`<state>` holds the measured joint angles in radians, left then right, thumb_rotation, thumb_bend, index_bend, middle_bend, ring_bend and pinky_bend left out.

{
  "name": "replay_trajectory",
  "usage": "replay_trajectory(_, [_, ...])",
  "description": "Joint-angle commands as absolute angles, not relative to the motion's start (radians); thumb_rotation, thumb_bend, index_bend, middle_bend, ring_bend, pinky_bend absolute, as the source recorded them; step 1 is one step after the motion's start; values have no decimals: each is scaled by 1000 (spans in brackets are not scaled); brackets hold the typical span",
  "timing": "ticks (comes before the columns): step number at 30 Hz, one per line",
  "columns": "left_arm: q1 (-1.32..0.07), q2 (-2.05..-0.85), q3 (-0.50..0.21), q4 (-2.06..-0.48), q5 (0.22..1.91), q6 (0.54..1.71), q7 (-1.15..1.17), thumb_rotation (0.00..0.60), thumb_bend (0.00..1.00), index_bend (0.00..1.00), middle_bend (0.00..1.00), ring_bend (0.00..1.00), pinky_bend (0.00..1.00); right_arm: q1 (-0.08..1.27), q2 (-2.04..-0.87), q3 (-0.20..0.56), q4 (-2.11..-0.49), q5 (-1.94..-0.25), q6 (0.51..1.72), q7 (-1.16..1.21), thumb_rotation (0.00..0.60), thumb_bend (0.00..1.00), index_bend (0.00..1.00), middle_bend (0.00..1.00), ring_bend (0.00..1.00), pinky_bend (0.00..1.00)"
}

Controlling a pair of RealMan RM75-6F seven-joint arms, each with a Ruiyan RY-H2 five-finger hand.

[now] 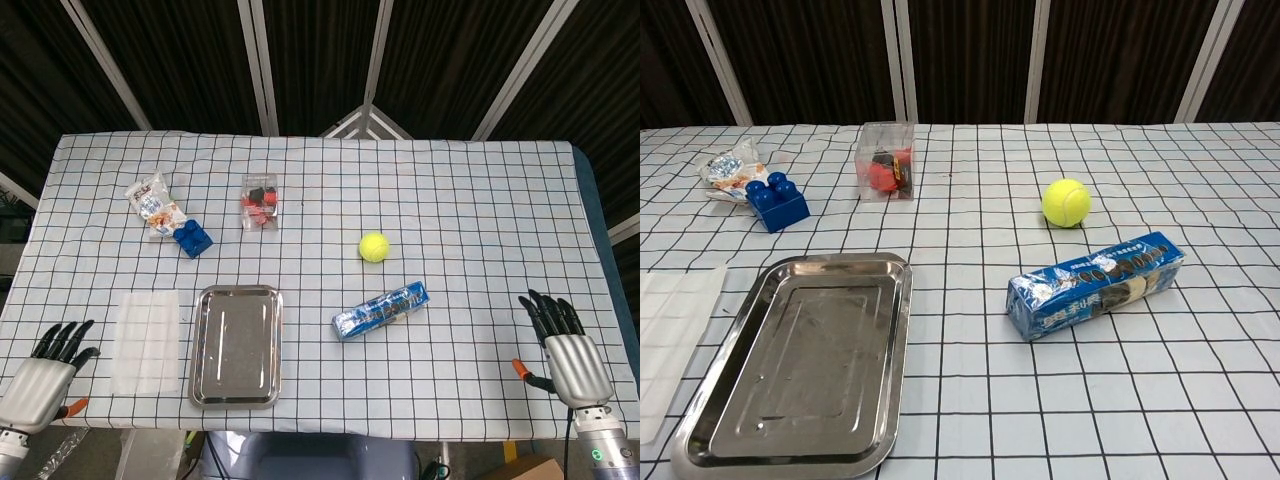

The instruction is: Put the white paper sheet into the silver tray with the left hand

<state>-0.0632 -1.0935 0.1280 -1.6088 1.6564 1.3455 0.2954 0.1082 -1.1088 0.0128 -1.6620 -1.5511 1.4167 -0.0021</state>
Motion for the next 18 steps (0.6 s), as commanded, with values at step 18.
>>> replay_trajectory(18, [-175,-1145,87,-1599,1512,1131,600,600,147,375,0,0,0,106,-1110,16,-1666,-1548,1423,11,600,313,0,0,0,0])
